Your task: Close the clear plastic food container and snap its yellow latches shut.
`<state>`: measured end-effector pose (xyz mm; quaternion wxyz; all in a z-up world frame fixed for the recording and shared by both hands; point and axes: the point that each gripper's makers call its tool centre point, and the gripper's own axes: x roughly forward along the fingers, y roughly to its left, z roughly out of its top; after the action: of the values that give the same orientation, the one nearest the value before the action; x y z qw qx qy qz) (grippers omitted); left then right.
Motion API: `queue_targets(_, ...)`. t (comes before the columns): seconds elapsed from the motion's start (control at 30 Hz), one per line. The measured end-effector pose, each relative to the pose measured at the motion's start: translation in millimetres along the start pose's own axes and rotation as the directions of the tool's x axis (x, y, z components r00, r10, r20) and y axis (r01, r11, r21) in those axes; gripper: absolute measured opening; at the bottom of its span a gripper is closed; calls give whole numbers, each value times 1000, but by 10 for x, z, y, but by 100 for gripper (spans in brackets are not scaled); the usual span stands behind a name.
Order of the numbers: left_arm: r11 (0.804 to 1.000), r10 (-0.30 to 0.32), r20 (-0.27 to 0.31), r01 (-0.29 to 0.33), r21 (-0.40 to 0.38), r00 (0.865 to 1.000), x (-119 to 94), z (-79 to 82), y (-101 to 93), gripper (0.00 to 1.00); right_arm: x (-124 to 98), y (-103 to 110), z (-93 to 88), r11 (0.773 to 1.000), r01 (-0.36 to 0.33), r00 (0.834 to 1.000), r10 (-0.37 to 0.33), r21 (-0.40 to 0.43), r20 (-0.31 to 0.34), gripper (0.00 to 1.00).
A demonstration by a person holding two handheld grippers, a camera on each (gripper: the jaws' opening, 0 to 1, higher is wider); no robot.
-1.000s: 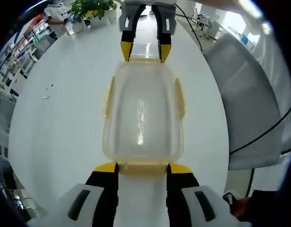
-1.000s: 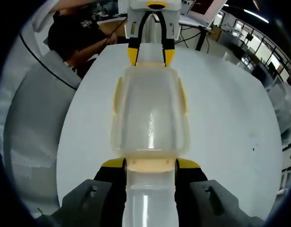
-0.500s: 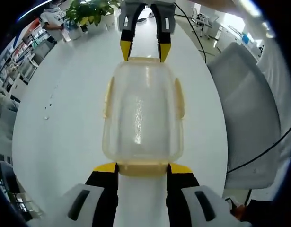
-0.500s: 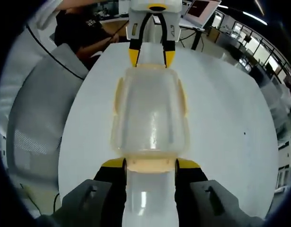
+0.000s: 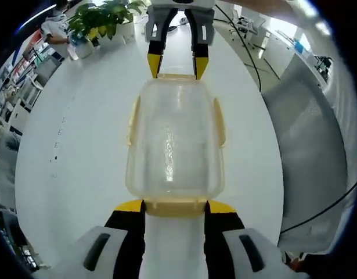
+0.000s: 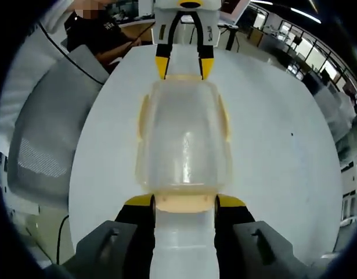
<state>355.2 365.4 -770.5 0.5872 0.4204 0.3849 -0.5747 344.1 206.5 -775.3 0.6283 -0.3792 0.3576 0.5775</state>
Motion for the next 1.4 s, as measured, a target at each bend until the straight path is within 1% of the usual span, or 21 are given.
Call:
queue_targets(0.2,1000,-7,-1,7,7,1000,67,136,5,33,-53,-3,-157,1000,-8,1000,8,5,3,36)
queue_targets(0.43,1000,-17,-7,17,13,1000,203,283,18,33,-92,-24,-316,1000,-10,1000,10,9,-5,36)
queue_targets(0.7,1000,-21,0,21,19,1000,265,427,59,33,-149,-71,-483,1000,-1,1000,1,15,-17,36)
queue_targets(1.0,999,-26,-11,26,21,1000,312,489,60,33,-189,-55,-560,1000,-20,1000,20,14,-5,36)
queue_targets(1.3,999,-28,-16,29,14,999,344,559,34,33,-201,-52,-628,999,-36,999,36,5,-16,36)
queue_targets(1.4,1000,-24,-6,24,12,1000,353,584,39,33,-213,-55,-649,999,-37,999,37,4,-18,36)
